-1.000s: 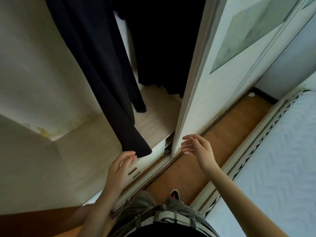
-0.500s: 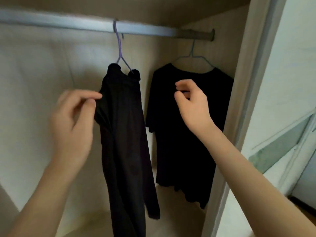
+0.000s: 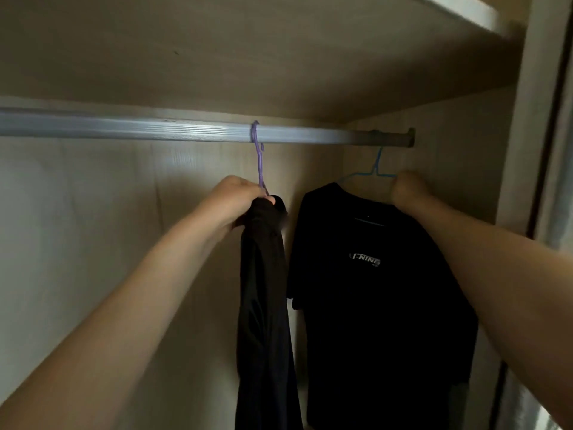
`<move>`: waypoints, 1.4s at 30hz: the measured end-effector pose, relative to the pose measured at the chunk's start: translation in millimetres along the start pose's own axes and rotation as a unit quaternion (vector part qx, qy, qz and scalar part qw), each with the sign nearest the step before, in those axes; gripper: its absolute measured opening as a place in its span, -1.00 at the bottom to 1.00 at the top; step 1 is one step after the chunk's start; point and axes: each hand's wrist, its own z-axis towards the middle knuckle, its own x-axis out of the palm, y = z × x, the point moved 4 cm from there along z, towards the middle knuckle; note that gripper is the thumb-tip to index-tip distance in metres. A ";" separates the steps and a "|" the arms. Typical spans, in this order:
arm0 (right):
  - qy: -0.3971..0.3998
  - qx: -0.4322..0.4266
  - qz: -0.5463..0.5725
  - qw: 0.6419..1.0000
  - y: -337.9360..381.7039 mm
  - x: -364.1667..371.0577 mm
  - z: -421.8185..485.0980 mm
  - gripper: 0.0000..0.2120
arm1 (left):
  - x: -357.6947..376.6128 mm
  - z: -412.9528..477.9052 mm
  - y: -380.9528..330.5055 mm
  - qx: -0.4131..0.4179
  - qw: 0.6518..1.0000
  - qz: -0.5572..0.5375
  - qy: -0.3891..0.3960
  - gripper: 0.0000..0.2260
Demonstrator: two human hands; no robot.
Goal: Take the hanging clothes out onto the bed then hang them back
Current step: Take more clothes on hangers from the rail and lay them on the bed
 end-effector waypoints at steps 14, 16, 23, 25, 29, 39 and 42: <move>0.046 0.072 0.486 0.870 81.3 -18.3 -38.0 -0.87 | -8.6 31.3 -22.5 -0.020 0.949 -0.294 0.110 -0.65; 0.062 0.077 0.516 0.851 83.1 -13.0 -60.4 -0.85 | -7.6 19.1 -19.4 -0.034 0.937 -0.300 0.175 -0.67; 0.151 0.084 0.549 0.818 46.7 7.7 -194.4 -0.73 | 1.1 -48.1 68.4 0.002 0.947 -0.207 0.244 -0.71; 0.196 0.104 0.542 0.811 21.4 19.2 -235.1 -0.74 | 10.5 -76.0 104.5 -0.023 0.934 -0.225 0.277 -0.77; 0.234 0.173 0.531 0.796 -42.2 53.8 -314.6 -0.72 | 39.7 -130.8 174.4 -0.103 0.898 -0.261 0.340 -0.86; 0.221 0.311 0.471 0.796 -169.5 33.2 -513.3 -0.68 | 113.0 -284.3 262.1 -0.210 0.825 -0.202 0.484 -0.80; 0.179 0.343 0.469 0.794 -193.8 -11.1 -562.1 -0.64 | 132.3 -326.9 246.8 -0.202 0.787 -0.170 0.557 -0.79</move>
